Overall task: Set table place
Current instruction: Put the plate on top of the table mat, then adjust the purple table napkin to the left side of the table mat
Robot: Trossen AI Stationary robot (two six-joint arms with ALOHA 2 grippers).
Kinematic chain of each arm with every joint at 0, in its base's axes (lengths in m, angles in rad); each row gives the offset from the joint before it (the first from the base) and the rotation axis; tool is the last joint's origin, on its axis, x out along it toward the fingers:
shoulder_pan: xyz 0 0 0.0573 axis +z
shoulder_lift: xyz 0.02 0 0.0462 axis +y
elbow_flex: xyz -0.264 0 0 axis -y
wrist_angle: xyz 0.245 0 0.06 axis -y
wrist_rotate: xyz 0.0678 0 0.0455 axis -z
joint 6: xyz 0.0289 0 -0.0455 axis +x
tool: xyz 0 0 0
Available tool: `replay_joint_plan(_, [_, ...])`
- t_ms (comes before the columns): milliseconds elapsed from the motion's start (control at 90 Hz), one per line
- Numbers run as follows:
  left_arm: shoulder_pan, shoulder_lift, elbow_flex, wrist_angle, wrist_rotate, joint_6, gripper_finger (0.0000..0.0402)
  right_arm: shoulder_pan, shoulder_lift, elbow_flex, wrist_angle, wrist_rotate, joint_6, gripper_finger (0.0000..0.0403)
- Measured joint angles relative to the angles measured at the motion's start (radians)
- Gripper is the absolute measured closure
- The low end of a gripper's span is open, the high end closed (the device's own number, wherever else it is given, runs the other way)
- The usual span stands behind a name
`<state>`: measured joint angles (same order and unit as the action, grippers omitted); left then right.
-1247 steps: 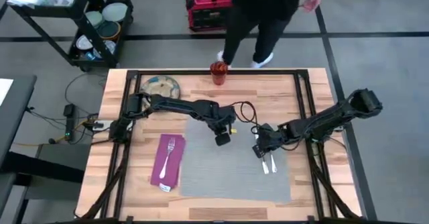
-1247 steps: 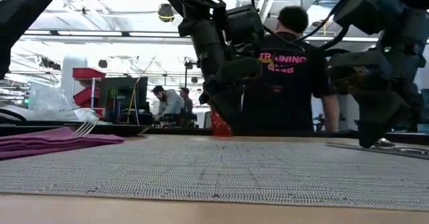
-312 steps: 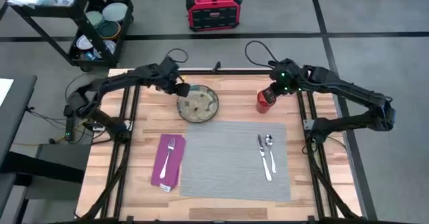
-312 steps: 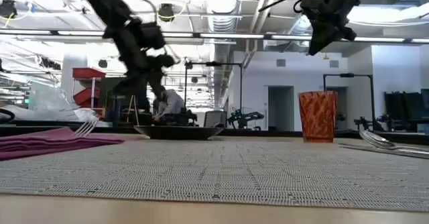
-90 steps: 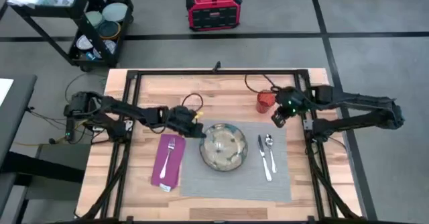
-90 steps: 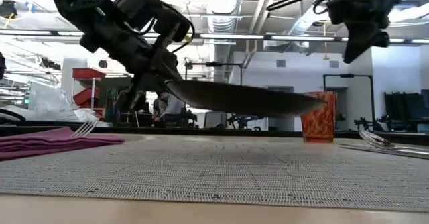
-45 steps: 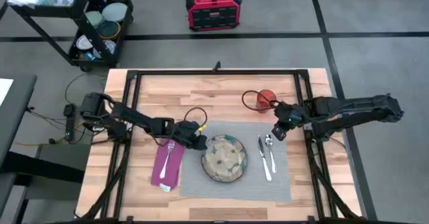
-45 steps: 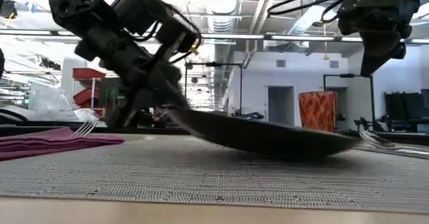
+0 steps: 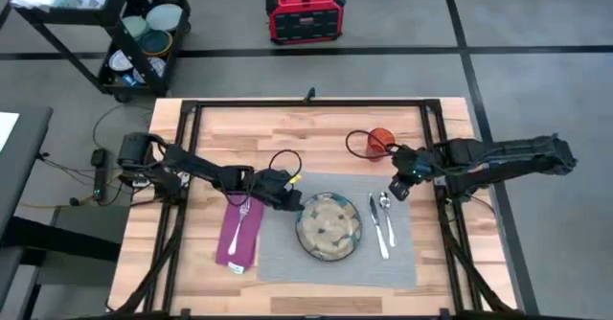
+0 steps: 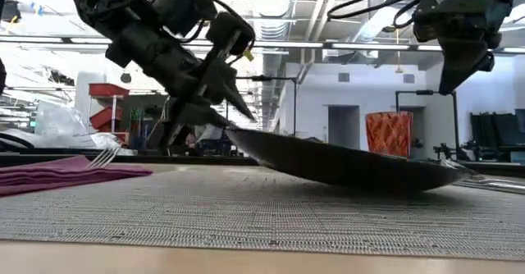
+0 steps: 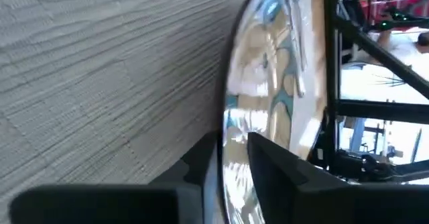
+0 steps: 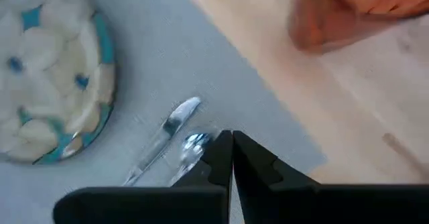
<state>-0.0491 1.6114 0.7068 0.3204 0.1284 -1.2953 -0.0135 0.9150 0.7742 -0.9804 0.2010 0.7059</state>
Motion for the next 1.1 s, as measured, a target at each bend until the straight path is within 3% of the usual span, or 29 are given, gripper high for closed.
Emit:
replay_joint_plan(111, [0.001, -0.067, 0.001, -0.062, 0.000, 0.030, 0.0311, -0.100, 0.004, 0.000, 0.042, 0.025, -0.070, 0.0403])
replay_joint_plan(211, [-0.001, -0.151, 0.001, -0.192, -0.012, 0.046, 0.0310, -0.211, 0.014, 0.000, 0.085, -0.023, -0.150, 0.0403])
replay_joint_plan(367, [-0.039, -0.324, 0.001, -0.575, -0.082, 0.018, 0.0313, -0.333, 0.023, 0.001, 0.120, -0.110, -0.223, 0.0403])
replay_joint_plan(467, [-0.097, -0.412, 0.000, -0.845, -0.100, -0.072, 0.0315, -0.363, 0.019, 0.001, 0.129, -0.141, -0.236, 0.0403])
replay_joint_plan(556, [-0.175, -0.449, 0.000, -0.981, -0.102, -0.164, 0.0315, -0.366, 0.014, 0.001, 0.128, -0.153, -0.237, 0.0403])
replay_joint_plan(878, [-0.470, -0.372, -0.001, -1.022, -0.133, -0.484, 0.0315, -0.354, 0.013, 0.002, 0.121, -0.154, -0.237, 0.0403])
replay_joint_plan(1100, [-0.534, -0.187, -0.001, -0.902, -0.134, -0.521, 0.0315, -0.354, 0.013, 0.002, 0.121, -0.154, -0.237, 0.0403])
